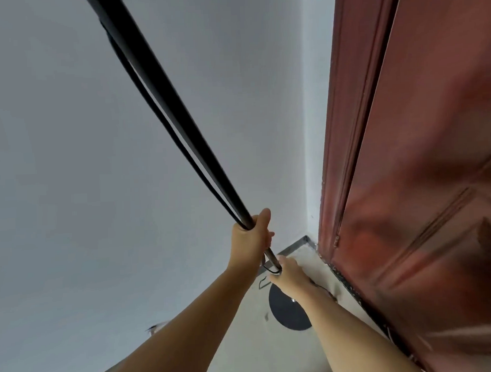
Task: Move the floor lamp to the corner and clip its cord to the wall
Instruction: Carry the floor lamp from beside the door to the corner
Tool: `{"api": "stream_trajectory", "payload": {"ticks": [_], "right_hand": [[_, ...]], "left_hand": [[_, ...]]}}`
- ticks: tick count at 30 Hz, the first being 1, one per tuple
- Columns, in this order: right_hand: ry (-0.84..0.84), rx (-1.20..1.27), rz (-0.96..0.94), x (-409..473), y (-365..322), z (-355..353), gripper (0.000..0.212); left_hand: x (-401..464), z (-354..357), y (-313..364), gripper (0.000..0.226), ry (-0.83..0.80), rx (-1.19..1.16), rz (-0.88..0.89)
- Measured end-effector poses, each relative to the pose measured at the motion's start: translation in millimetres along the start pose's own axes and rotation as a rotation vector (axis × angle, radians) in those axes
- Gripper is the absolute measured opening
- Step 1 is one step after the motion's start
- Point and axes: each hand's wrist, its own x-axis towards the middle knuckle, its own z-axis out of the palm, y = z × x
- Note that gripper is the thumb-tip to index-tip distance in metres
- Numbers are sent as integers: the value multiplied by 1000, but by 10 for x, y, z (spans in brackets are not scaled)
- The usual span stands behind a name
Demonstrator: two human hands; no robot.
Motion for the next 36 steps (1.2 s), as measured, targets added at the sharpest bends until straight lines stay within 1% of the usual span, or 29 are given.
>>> {"api": "stream_trajectory", "payload": {"ticks": [1,2,4,6,11,17,22,23,26,29,33,36], "right_hand": [[20,20,1,67,14,43,19],[29,23,1,119,22,74,16],[1,-39,-27,173,21,93,29],[-48,-100,-56,137,-1,103,37],[-111,-149,-38,-252,-200,12,34],[-164,-179,-82,-922,-765,-181,39],[-217,-220,-89,-1498,-1210,-154,36],[-234,-242,-114,-1592,-1319,-124,36],[-311,-330,-188,-1939,-1672,27,36],[-380,-372,-249,-2268,-1957,284,34],[-461,-422,-308,-2705,-2218,786,30],[-521,-482,-368,-3008,-2370,1281,25]], "left_hand": [[25,15,-23,40,17,-14,5],[42,23,-33,39,34,-30,14],[43,15,-51,42,59,-58,29],[-27,-28,-63,43,80,-67,24],[-371,-183,203,35,133,-111,9],[-807,-580,817,45,174,-214,6],[-1226,-1063,1283,45,210,-246,0],[-1308,-1201,1368,45,222,-252,-1],[-1634,-1663,1567,49,277,-305,29],[-1987,-2114,1629,49,338,-366,48],[-2532,-2713,1546,56,429,-404,52],[-2972,-3195,1410,55,512,-444,56]]}}
